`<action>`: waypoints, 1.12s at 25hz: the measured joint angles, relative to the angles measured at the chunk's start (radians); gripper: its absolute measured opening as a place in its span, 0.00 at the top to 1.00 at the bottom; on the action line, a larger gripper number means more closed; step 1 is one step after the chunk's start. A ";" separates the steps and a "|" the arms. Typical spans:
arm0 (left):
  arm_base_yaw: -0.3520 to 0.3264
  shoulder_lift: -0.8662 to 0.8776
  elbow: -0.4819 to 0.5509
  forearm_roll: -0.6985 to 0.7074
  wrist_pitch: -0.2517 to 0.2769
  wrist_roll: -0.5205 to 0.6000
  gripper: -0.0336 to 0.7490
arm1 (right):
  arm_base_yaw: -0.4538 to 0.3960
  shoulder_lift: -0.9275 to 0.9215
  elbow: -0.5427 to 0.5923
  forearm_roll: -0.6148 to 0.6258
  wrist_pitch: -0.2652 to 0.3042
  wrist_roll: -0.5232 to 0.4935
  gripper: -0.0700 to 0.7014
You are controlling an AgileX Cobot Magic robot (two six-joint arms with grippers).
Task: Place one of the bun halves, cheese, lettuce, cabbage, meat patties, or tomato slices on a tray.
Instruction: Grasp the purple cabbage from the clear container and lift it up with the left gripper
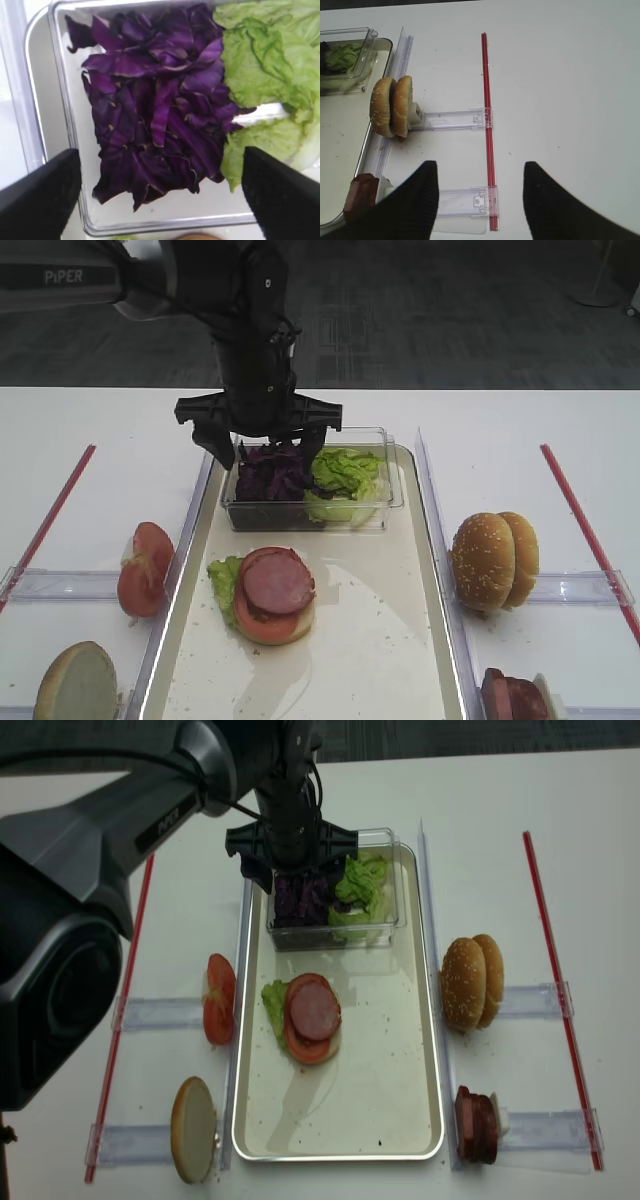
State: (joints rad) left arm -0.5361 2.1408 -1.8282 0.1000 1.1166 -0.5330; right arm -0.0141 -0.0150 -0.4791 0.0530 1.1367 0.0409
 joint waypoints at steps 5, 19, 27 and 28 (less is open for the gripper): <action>0.000 0.045 -0.063 0.007 0.000 0.004 0.19 | 0.000 0.000 0.000 0.000 0.000 0.000 0.41; 0.027 0.100 -0.127 0.007 0.006 0.018 0.23 | 0.000 0.000 0.000 0.000 0.000 0.000 0.60; 0.040 0.121 -0.134 -0.018 -0.003 0.043 0.23 | 0.000 0.000 0.000 0.000 0.000 -0.002 0.73; 0.040 0.128 -0.134 -0.023 -0.003 0.044 0.23 | 0.000 0.000 0.000 0.000 0.000 -0.002 0.75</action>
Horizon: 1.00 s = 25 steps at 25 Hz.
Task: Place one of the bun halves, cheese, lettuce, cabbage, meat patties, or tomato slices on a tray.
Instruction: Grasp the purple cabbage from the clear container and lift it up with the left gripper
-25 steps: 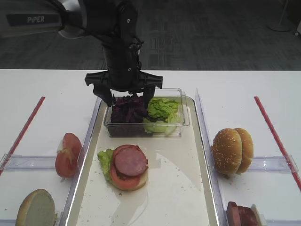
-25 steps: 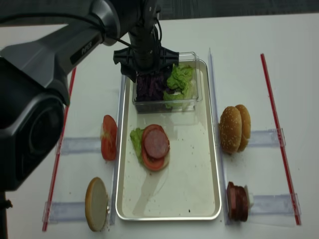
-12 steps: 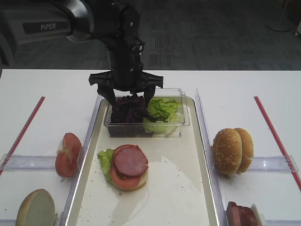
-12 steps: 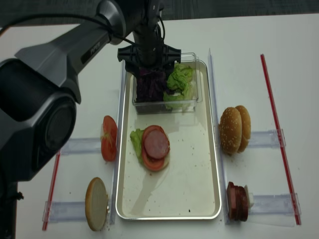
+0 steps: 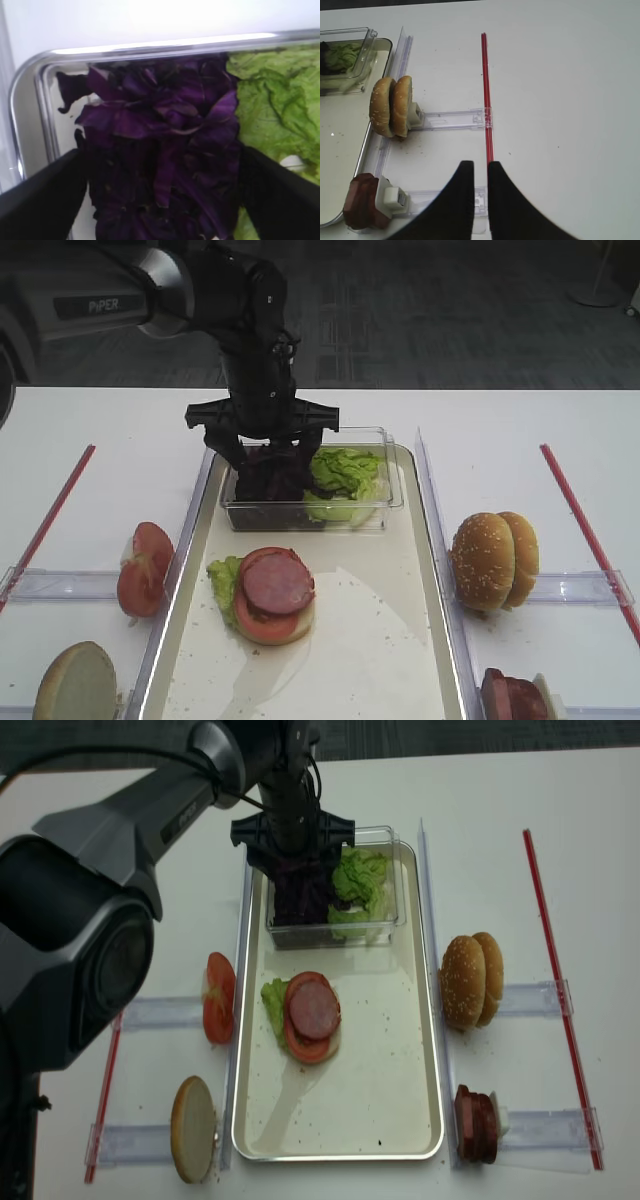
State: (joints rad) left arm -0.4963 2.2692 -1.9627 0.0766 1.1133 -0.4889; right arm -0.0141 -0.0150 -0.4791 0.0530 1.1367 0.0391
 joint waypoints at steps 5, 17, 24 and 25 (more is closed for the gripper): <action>0.000 0.009 -0.006 -0.002 -0.012 0.002 0.24 | 0.000 0.000 0.000 0.000 0.000 0.000 0.84; 0.004 0.009 -0.007 0.007 -0.042 0.006 0.31 | 0.000 0.000 0.000 0.000 0.000 0.000 0.86; 0.019 0.009 -0.008 0.004 -0.045 0.008 0.32 | 0.000 0.000 0.000 0.000 0.000 -0.002 0.86; 0.019 0.009 -0.008 0.004 -0.045 0.008 0.32 | 0.000 0.000 0.000 0.000 0.000 -0.002 0.86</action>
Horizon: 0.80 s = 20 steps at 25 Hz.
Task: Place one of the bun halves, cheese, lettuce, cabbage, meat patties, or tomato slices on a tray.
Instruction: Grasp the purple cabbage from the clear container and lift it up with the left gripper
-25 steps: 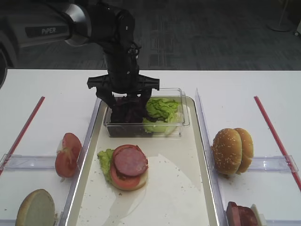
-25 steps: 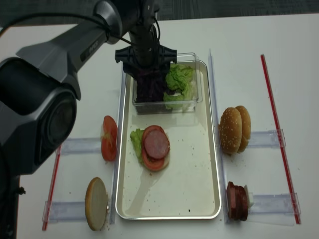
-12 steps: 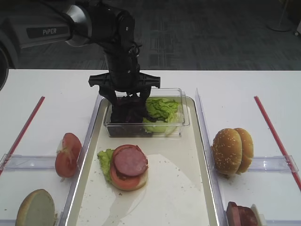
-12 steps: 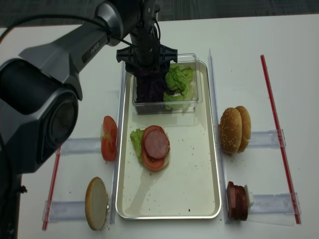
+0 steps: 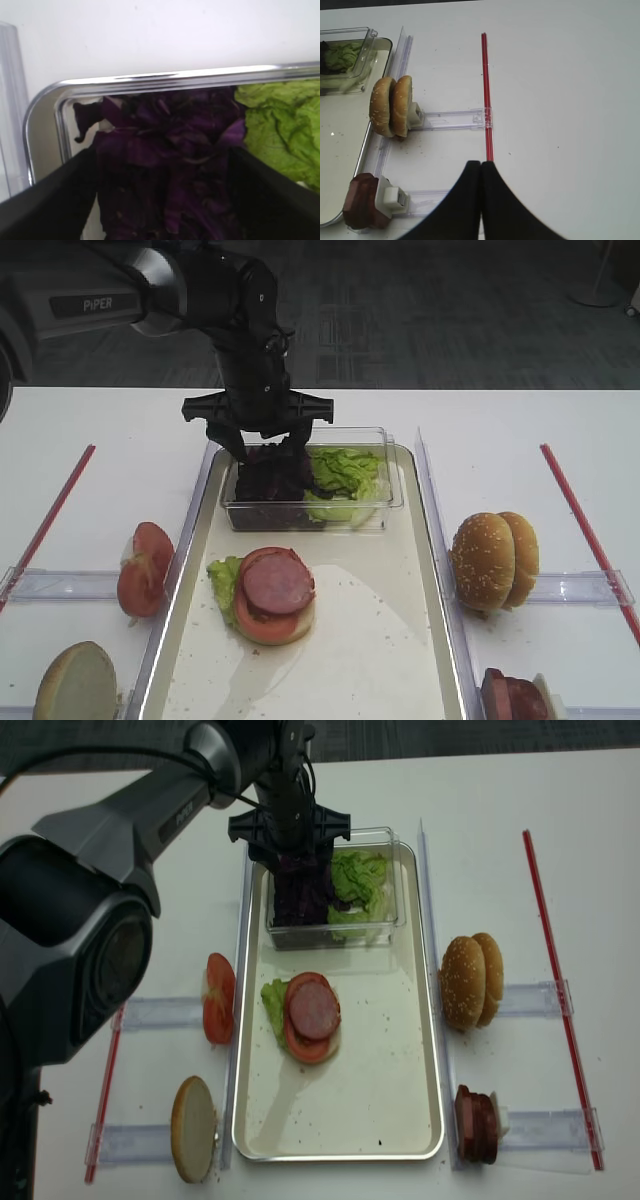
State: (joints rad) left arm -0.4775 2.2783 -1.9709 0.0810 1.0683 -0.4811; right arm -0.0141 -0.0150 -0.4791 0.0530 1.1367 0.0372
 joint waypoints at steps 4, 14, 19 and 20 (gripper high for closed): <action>0.001 0.000 0.000 0.000 -0.012 0.004 0.33 | 0.000 0.000 0.000 0.000 0.000 -0.002 0.86; 0.001 0.039 -0.007 -0.031 -0.020 0.022 0.35 | 0.000 0.000 0.000 0.000 0.000 -0.001 0.86; 0.001 0.040 -0.009 -0.025 -0.020 0.025 0.38 | 0.000 0.000 0.000 0.000 0.000 -0.001 0.86; 0.001 0.040 -0.009 -0.022 -0.020 0.025 0.39 | 0.000 0.000 0.000 0.000 0.000 -0.001 0.86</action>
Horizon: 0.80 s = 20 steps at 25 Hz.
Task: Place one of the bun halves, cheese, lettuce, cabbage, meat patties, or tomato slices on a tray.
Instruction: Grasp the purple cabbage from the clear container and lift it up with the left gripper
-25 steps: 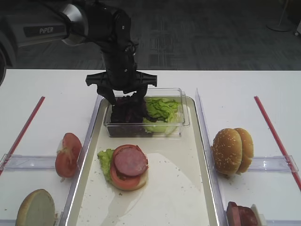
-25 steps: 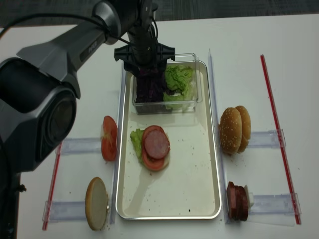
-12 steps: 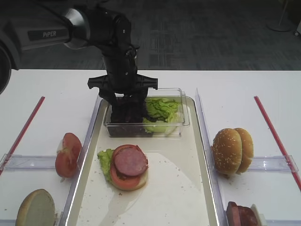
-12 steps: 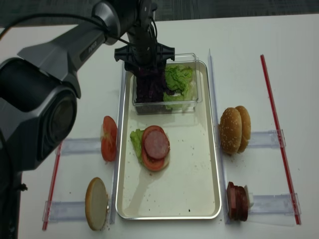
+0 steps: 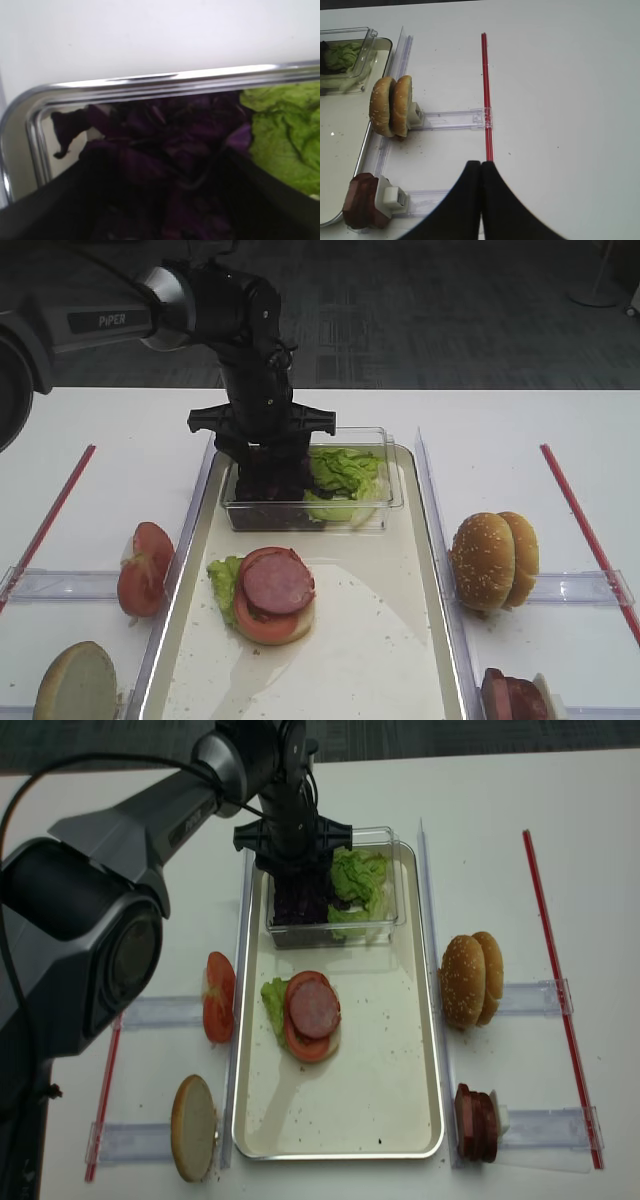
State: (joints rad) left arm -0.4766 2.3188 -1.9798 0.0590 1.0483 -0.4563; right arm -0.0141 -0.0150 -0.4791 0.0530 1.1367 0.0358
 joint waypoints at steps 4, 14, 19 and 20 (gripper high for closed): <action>0.000 0.000 0.000 0.017 0.000 0.002 0.43 | 0.000 0.000 0.000 0.000 0.000 0.000 0.86; 0.000 0.000 0.000 0.037 -0.003 0.002 0.57 | 0.000 0.000 0.000 0.000 0.000 0.000 0.86; 0.000 0.000 0.000 0.040 -0.006 0.002 0.64 | 0.000 0.000 0.000 0.000 0.000 0.000 0.86; 0.000 0.000 0.000 0.040 -0.007 0.002 0.65 | 0.000 0.000 0.000 0.000 0.000 0.000 0.86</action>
State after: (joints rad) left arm -0.4766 2.3188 -1.9798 0.0987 1.0412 -0.4541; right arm -0.0141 -0.0150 -0.4791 0.0530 1.1367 0.0358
